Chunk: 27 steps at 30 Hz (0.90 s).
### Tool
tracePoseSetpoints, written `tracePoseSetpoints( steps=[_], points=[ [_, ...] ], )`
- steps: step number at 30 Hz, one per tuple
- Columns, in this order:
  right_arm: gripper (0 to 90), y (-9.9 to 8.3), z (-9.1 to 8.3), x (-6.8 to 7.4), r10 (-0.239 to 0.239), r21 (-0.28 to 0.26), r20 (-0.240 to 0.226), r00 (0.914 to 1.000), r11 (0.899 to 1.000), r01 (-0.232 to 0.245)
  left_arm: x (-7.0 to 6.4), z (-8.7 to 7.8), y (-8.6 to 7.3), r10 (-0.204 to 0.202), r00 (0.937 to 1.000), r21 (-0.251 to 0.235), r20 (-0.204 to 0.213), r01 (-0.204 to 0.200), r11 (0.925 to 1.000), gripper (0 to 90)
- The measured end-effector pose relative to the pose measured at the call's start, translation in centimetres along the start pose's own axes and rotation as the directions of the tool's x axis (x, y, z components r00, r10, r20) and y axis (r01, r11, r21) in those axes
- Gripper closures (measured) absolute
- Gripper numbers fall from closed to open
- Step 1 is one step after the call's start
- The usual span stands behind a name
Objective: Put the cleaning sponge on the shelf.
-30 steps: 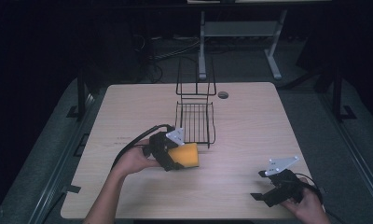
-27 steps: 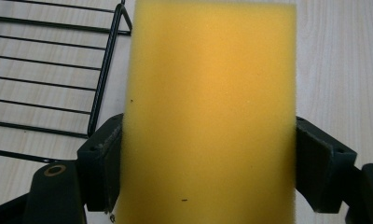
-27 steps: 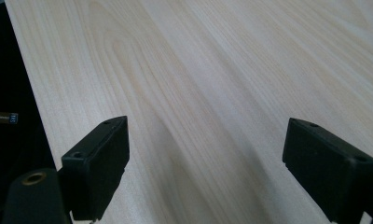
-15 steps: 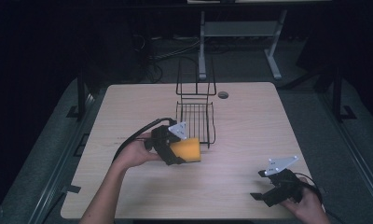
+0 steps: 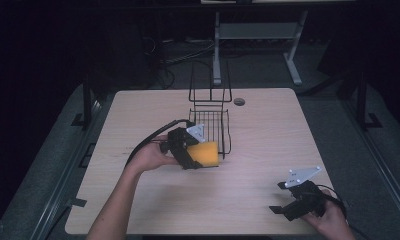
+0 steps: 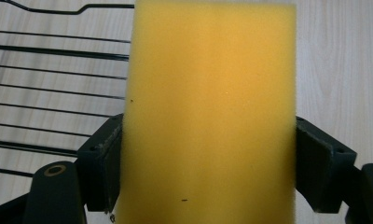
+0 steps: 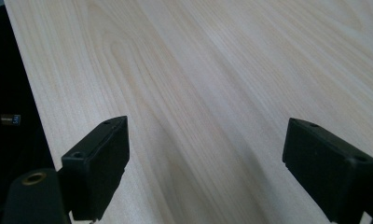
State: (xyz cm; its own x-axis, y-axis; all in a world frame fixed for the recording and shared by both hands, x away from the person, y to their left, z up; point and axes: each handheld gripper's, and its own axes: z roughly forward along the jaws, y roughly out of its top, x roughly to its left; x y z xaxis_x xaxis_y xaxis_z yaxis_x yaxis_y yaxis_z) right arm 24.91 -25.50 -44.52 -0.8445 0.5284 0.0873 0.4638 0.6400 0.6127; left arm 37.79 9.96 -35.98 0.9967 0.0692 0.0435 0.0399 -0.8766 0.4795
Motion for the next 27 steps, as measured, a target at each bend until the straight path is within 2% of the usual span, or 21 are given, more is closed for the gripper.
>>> tracePoseSetpoints(
  steps=[12, 16, 21, 27],
  points=[
    [14.1, 0.0, -0.2, 0.0, 0.004, 0.002, -0.001, 1.0, 1.0, -0.004, 1.8, 0.5, 0.4, -0.013, 0.9999, 0.003, -0.004, 0.013, 0.9999, 21.6],
    [14.1, -0.1, -0.2, 0.0, 0.01, -0.003, -0.004, 0.9999, 1.0, -0.01, 2.4, 0.9, 0.6, 0.0, 0.9999, 0.008, -0.012, 0.001, 1.0, 21.7],
    [14.1, -0.1, -0.2, -0.1, 0.009, -0.002, -0.002, 1.0, 1.0, -0.009, 2.9, 1.5, 0.5, -0.018, 0.9998, 0.003, -0.001, 0.018, 0.9998, 21.7],
    [14.1, -0.2, -0.2, -0.1, 0.01, -0.004, -0.002, 1.0, 1.0, -0.01, 3.6, 2.0, 0.4, -0.016, 0.9999, -0.002, 0.0, 0.016, 0.9999, 21.7]
  ],
)
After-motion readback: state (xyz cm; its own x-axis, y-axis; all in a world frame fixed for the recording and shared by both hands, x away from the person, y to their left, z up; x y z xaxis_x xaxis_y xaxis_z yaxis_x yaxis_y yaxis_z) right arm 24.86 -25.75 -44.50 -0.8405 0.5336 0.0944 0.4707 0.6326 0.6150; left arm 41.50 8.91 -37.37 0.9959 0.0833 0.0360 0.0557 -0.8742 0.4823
